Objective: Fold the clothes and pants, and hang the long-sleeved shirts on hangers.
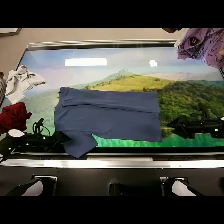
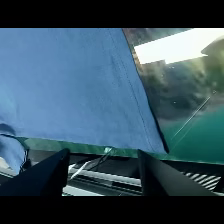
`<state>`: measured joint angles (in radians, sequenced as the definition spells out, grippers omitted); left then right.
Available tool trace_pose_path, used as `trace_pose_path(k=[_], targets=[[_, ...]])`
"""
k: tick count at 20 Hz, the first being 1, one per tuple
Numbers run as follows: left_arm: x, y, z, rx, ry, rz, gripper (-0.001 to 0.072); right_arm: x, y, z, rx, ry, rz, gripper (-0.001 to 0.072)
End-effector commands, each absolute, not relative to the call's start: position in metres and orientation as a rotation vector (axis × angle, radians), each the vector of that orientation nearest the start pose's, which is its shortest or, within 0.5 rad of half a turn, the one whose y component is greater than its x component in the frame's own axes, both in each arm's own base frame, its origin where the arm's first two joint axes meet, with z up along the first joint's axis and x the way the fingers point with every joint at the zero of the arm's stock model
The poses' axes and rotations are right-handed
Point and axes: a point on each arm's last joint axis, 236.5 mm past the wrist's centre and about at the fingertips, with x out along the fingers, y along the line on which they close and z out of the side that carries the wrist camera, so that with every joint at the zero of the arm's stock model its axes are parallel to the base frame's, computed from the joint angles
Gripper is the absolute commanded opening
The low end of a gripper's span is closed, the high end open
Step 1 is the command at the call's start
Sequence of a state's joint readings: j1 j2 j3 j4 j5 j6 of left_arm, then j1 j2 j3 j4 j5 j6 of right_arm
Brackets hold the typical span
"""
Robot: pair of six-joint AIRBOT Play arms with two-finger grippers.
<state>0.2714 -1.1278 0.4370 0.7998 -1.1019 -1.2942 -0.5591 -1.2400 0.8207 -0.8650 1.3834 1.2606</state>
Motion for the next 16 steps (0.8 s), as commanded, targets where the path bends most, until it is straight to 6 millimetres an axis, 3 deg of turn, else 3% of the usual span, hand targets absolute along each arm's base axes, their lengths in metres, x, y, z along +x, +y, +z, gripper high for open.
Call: trace_pose_path(k=[1, 2, 3, 5, 9, 16], targets=[[0.23, -0.093, -0.106, -0.86, 1.507, -0.201, 0.0526, 0.288, -0.004, -0.029, 0.889, 1.398, 0.201, 0.0496], [0.227, -0.095, -0.105, -0.855, 1.516, -0.217, 0.0255, 0.284, -0.006, -0.031, 0.876, 1.414, 0.198, 0.0496], [0.225, -0.096, -0.104, -0.856, 1.524, -0.227, 0.0033, 0.278, -0.008, -0.034, 0.853, 1.441, 0.19, 0.0496], [0.222, -0.099, -0.102, -0.859, 1.537, -0.24, 0.002, 0.26, -0.021, -0.046, 0.787, 1.518, 0.132, 0.0496], [0.221, -0.099, -0.101, -0.858, 1.538, -0.244, 0.002, 0.256, -0.022, -0.061, 0.794, 1.518, 0.095, 0.0498], [0.22, -0.1, -0.1, -0.864, 1.545, -0.247, 0.002, 0.247, 0.001, -0.092, 0.868, 1.511, 0.146, 0.0499]])
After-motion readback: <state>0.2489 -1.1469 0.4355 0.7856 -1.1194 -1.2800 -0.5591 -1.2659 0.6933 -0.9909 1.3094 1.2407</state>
